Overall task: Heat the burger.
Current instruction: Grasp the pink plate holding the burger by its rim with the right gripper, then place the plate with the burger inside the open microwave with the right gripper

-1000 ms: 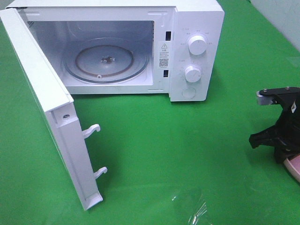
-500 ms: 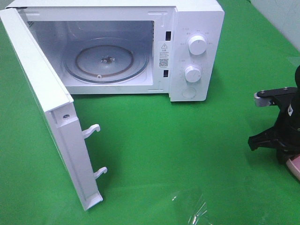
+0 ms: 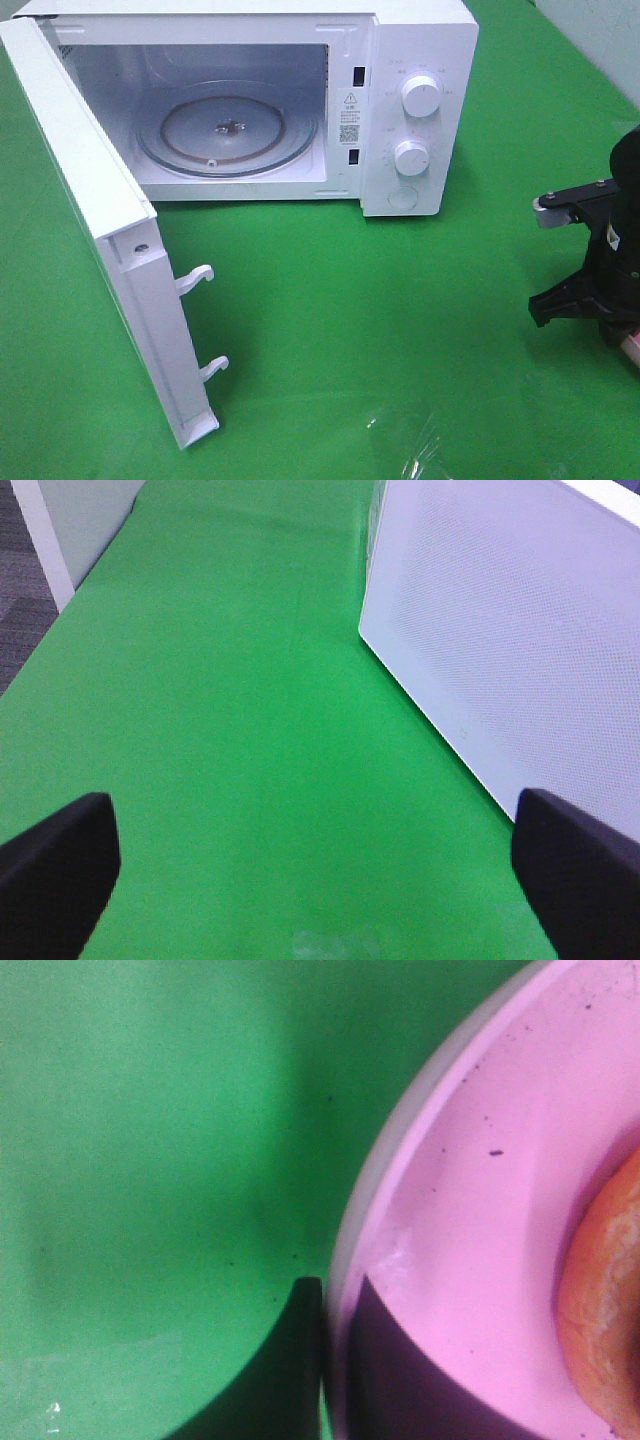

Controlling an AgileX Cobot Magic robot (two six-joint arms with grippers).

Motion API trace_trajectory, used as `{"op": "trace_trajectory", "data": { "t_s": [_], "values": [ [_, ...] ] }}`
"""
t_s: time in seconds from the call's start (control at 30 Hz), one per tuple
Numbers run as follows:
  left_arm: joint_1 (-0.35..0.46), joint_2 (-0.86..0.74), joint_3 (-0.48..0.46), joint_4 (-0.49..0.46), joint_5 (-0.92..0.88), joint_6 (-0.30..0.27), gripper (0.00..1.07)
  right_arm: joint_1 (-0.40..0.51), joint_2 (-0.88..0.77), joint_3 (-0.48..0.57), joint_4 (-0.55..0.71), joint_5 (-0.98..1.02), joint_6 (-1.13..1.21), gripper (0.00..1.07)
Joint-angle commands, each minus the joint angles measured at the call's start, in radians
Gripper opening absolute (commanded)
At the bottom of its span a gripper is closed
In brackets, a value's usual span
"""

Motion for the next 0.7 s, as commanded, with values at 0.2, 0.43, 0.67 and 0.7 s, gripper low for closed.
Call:
{"op": "trace_trajectory", "data": {
  "t_s": [0.2, 0.43, 0.67, 0.7],
  "values": [
    [0.002, -0.015, 0.003, -0.007, -0.01, -0.001, 0.99, 0.003, -0.084, 0.004, -0.044, 0.066, 0.009, 0.0],
    [0.002, -0.015, 0.003, -0.007, -0.01, -0.001, 0.99, 0.003, -0.144, 0.017, -0.054, 0.073, 0.016, 0.0],
    [0.002, -0.015, 0.003, -0.007, -0.01, -0.001, 0.99, 0.003, -0.206, 0.076, -0.053, 0.071, 0.032, 0.0],
    [0.002, -0.015, 0.003, -0.007, -0.01, -0.001, 0.99, 0.003, -0.206, 0.076, -0.053, 0.071, 0.032, 0.0]
  ]
}}
